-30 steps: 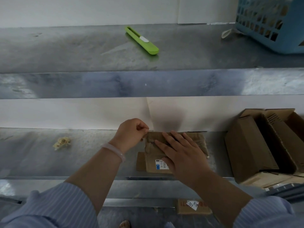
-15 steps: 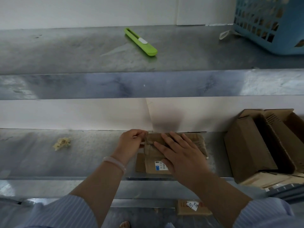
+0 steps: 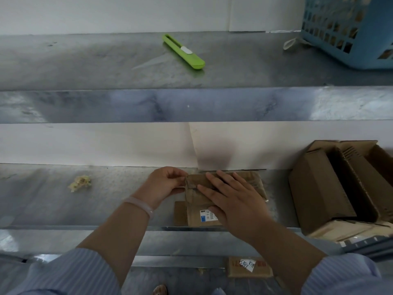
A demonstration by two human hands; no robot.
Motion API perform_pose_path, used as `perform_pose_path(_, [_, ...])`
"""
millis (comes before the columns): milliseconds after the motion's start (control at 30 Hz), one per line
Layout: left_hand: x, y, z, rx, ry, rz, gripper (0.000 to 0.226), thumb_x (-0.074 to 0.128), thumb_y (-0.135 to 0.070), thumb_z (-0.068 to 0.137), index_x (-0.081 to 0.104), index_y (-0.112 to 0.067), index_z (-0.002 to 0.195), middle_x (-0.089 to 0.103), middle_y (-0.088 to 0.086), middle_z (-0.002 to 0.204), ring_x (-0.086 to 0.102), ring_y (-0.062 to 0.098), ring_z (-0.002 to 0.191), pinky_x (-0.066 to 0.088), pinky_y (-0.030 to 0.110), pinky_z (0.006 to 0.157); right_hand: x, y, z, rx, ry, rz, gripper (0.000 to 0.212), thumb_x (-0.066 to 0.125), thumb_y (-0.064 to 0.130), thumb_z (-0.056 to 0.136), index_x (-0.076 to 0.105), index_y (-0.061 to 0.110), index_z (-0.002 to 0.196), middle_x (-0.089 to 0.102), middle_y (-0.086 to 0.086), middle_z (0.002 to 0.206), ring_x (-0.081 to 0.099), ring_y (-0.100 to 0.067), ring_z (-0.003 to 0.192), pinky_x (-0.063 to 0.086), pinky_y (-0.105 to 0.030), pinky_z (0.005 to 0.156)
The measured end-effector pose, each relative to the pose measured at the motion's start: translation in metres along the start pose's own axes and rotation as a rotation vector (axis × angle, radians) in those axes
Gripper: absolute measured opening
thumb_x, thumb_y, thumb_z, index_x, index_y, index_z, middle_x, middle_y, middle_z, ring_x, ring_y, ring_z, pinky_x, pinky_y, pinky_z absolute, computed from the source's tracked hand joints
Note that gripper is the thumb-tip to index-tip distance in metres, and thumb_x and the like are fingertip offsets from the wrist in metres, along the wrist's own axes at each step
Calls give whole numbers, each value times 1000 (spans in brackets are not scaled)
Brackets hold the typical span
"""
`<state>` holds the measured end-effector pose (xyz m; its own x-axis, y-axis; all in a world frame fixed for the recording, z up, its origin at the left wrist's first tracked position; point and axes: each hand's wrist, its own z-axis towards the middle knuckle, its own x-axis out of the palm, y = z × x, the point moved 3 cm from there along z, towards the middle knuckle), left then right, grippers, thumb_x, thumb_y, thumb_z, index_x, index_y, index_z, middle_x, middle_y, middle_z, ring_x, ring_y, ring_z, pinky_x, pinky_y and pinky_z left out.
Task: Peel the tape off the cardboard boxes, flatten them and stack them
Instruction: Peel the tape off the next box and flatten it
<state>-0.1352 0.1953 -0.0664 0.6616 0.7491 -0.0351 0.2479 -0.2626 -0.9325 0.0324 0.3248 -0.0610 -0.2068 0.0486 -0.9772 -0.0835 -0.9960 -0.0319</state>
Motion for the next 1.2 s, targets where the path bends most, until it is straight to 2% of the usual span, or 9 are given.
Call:
perform_pose_path(133, [8, 0, -4, 41, -150, 84, 9, 58, 6, 89, 61, 4, 98, 66, 12, 85, 65, 17, 72, 56, 19, 59, -1, -1, 1, 2, 6, 3, 49, 38, 48, 95, 37, 39, 143, 44, 4, 150, 40, -21, 139, 32, -45, 114])
perform_pose_path(200, [8, 2, -5, 117, -211, 168, 11, 61, 7, 87, 61, 2, 97, 65, 10, 83, 64, 17, 71, 55, 18, 56, -1, 0, 1, 1, -1, 3, 48, 38, 48, 96, 38, 39, 143, 44, 4, 150, 40, -21, 139, 33, -45, 114])
perform_pose_path(333, [5, 6, -9, 172, -242, 247, 16, 67, -2, 85, 69, -10, 99, 70, 1, 84, 68, 15, 79, 55, 17, 67, -1, 0, 0, 0, -18, 5, 48, 37, 48, 96, 39, 38, 143, 45, 4, 149, 41, -21, 138, 33, -45, 114])
perform_pose_path(500, [3, 16, -16, -40, -31, -212, 22, 50, -1, 96, 70, -3, 104, 73, 15, 100, 69, 24, 96, 56, 34, 89, 1, 0, 0, 0, -19, 25, 49, 37, 47, 96, 35, 39, 144, 42, 4, 151, 38, -21, 140, 30, -44, 115])
perform_pose_path(600, [-3, 20, -11, -77, 5, -265, 20, 54, 2, 92, 70, -1, 103, 71, 19, 103, 66, 29, 102, 51, 41, 96, 1, 0, -1, -8, -6, 16, 49, 37, 47, 97, 34, 39, 145, 41, 4, 152, 37, -21, 141, 32, -45, 115])
perform_pose_path(800, [1, 17, -7, -139, 106, -170, 20, 58, -8, 93, 68, 0, 108, 71, 17, 104, 68, 25, 98, 56, 37, 88, 1, -1, 0, 4, 18, -3, 49, 36, 48, 97, 36, 39, 145, 41, 4, 152, 37, -21, 141, 30, -44, 116])
perform_pose_path(867, [-4, 16, -3, -100, 57, -34, 19, 63, -10, 90, 68, -1, 106, 72, 17, 102, 68, 27, 99, 55, 40, 90, 0, -1, 0, -3, 17, 3, 49, 36, 48, 97, 36, 39, 145, 41, 4, 152, 37, -21, 141, 31, -45, 115])
perform_pose_path(967, [-4, 15, 2, -15, -64, 170, 4, 64, -7, 89, 66, -9, 92, 70, 15, 94, 69, 27, 90, 58, 40, 83, 0, -1, 1, -5, 18, -1, 49, 35, 48, 97, 36, 39, 144, 42, 4, 152, 38, -21, 140, 32, -45, 115])
perform_pose_path(1200, [1, 32, 9, -8, -222, 336, 16, 65, -6, 88, 59, -16, 76, 65, 8, 78, 67, 27, 77, 59, 45, 76, -1, -1, 1, -10, 8, 7, 48, 33, 49, 97, 38, 38, 144, 42, 4, 151, 38, -21, 140, 33, -45, 114])
